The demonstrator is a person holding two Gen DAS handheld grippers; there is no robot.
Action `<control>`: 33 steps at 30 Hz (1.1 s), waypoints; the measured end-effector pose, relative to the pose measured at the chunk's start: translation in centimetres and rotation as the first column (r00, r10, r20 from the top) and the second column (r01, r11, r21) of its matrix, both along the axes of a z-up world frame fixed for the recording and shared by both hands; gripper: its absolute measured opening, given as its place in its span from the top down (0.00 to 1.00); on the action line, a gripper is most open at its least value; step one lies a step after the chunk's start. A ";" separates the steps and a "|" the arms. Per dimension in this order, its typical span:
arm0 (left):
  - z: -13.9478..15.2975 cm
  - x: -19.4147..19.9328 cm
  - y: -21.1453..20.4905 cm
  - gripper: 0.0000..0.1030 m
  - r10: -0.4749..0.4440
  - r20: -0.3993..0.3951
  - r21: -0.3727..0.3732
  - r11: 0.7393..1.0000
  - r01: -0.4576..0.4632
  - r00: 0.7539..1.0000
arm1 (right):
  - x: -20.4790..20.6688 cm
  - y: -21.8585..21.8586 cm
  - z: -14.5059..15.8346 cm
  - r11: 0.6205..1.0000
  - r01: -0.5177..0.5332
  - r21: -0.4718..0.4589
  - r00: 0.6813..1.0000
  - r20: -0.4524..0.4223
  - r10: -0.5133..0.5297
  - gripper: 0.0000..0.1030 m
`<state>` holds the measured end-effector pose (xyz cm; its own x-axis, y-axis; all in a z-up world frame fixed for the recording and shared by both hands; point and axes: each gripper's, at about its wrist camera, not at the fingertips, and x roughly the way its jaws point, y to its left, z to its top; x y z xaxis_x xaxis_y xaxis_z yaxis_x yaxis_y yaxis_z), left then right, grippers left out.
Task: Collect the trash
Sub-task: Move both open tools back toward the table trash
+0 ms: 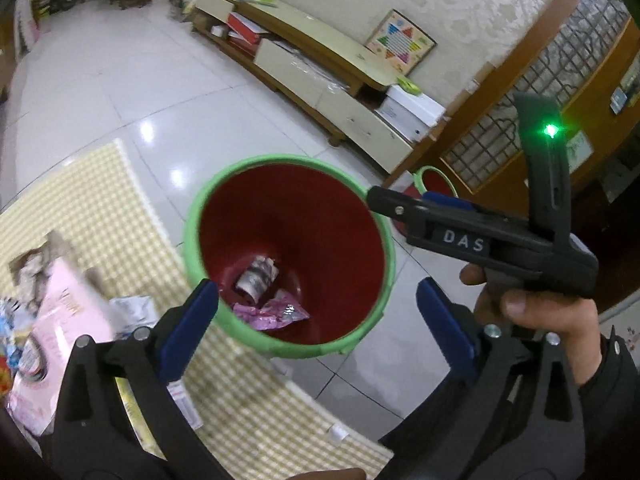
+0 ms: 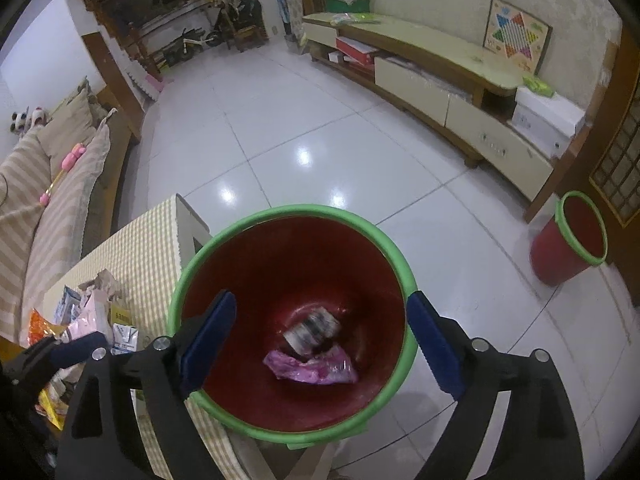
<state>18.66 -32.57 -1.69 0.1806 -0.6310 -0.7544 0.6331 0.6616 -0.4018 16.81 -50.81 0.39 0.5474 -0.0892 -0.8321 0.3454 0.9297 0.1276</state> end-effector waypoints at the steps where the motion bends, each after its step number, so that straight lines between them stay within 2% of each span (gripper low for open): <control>1: 0.2 0.0 0.8 0.06 0.021 0.004 -0.004 1.000 -0.021 1.000 | -0.1 0.4 0.1 1.000 -0.004 -0.008 1.000 0.003 0.004 0.17; 4: 0.9 -0.1 2.4 0.06 0.061 0.015 -0.013 0.998 -0.061 0.998 | -0.5 1.6 0.3 1.000 -0.020 -0.024 1.000 0.003 0.020 0.17; 8: 2.1 -0.7 4.8 0.06 0.116 0.065 0.017 0.993 -0.117 0.991 | -1.1 3.9 1.0 0.997 -0.055 -0.060 0.998 0.011 0.056 0.17; 12: 3.5 -1.8 8.4 0.06 0.185 0.122 0.043 0.981 -0.191 0.975 | -1.9 6.7 1.7 0.992 -0.100 -0.080 0.994 0.031 0.103 0.16; 16: 4.0 -2.6 12.2 0.06 0.254 0.141 0.056 0.963 -0.264 0.957 | -2.6 10.2 1.6 0.984 -0.166 -0.063 0.985 0.027 0.168 0.16; 22: 4.0 -3.8 19.6 0.06 0.373 0.129 0.060 0.922 -0.383 0.919 | -3.3 15.6 0.5 0.962 -0.273 -0.016 0.962 0.002 0.273 0.16; 26: 3.4 -5.2 24.5 0.06 0.449 0.127 0.064 0.886 -0.459 0.885 | -3.2 18.9 -0.4 0.943 -0.331 0.000 0.943 -0.023 0.331 0.16; 33: 1.4 -6.9 32.8 0.06 0.587 0.084 0.077 0.802 -0.593 0.805 | -2.7 22.1 -2.0 0.928 -0.372 0.004 0.927 -0.060 0.371 0.16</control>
